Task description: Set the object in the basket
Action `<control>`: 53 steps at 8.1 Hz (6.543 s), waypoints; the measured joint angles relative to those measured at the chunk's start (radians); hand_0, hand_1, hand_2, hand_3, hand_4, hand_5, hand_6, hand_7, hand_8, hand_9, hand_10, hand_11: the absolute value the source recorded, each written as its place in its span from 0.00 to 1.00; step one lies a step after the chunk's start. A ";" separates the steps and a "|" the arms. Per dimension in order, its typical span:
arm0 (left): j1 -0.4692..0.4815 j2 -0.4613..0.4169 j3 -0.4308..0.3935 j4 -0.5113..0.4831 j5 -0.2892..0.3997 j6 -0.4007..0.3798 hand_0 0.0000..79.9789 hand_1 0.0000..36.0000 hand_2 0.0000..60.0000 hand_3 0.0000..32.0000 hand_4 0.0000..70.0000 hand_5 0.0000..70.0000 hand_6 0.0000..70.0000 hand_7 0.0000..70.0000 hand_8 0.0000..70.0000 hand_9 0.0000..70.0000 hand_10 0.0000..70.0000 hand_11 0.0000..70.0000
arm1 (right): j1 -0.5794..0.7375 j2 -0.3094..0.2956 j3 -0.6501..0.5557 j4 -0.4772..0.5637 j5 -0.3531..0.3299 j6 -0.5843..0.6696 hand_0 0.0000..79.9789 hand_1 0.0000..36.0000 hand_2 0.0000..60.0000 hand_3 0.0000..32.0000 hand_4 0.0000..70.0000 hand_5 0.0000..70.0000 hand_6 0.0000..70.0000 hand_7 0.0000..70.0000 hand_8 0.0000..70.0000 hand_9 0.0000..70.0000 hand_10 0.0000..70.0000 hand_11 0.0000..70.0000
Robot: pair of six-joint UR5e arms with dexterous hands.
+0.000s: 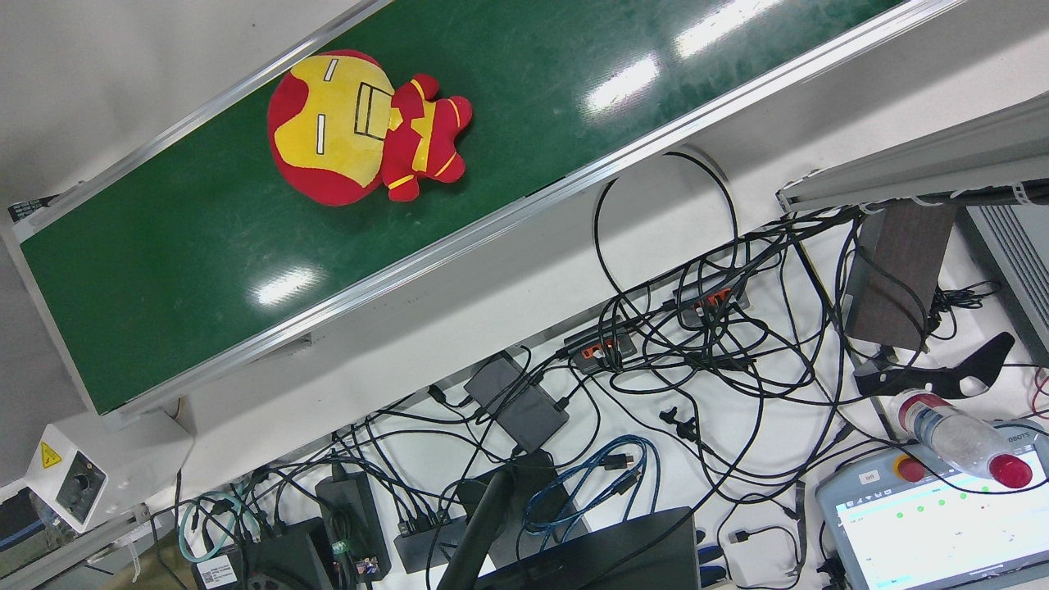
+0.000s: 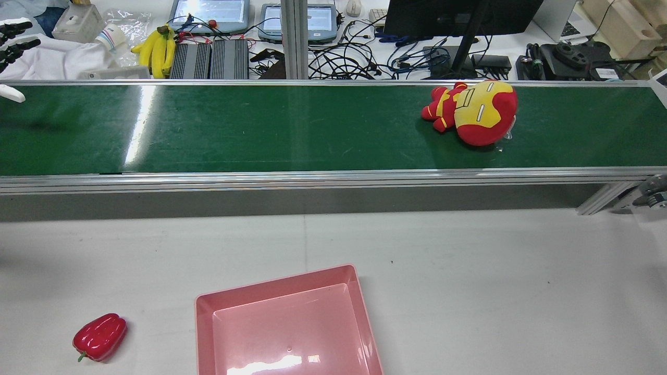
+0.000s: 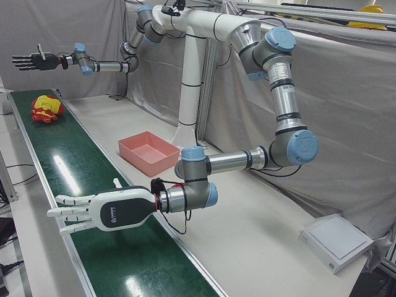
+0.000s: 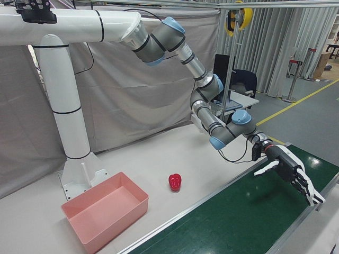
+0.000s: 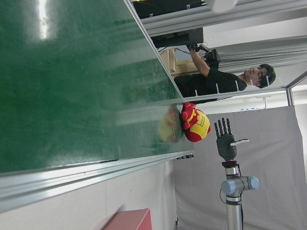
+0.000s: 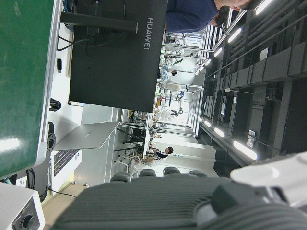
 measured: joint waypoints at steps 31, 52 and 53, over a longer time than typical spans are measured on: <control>-0.002 0.001 -0.006 -0.001 0.001 -0.005 0.85 0.60 0.00 0.00 0.12 0.28 0.05 0.05 0.14 0.21 0.00 0.00 | 0.000 0.000 0.000 0.000 0.000 0.000 0.00 0.00 0.00 0.00 0.00 0.00 0.00 0.00 0.00 0.00 0.00 0.00; -0.001 0.018 -0.039 0.000 0.001 -0.006 0.86 0.61 0.00 0.00 0.14 0.28 0.06 0.05 0.14 0.22 0.00 0.00 | 0.000 0.000 0.000 0.000 0.000 0.000 0.00 0.00 0.00 0.00 0.00 0.00 0.00 0.00 0.00 0.00 0.00 0.00; -0.001 0.018 -0.039 0.000 0.001 -0.006 0.88 0.62 0.00 0.00 0.13 0.28 0.06 0.05 0.14 0.22 0.00 0.00 | -0.001 0.000 0.000 0.000 0.000 0.000 0.00 0.00 0.00 0.00 0.00 0.00 0.00 0.00 0.00 0.00 0.00 0.00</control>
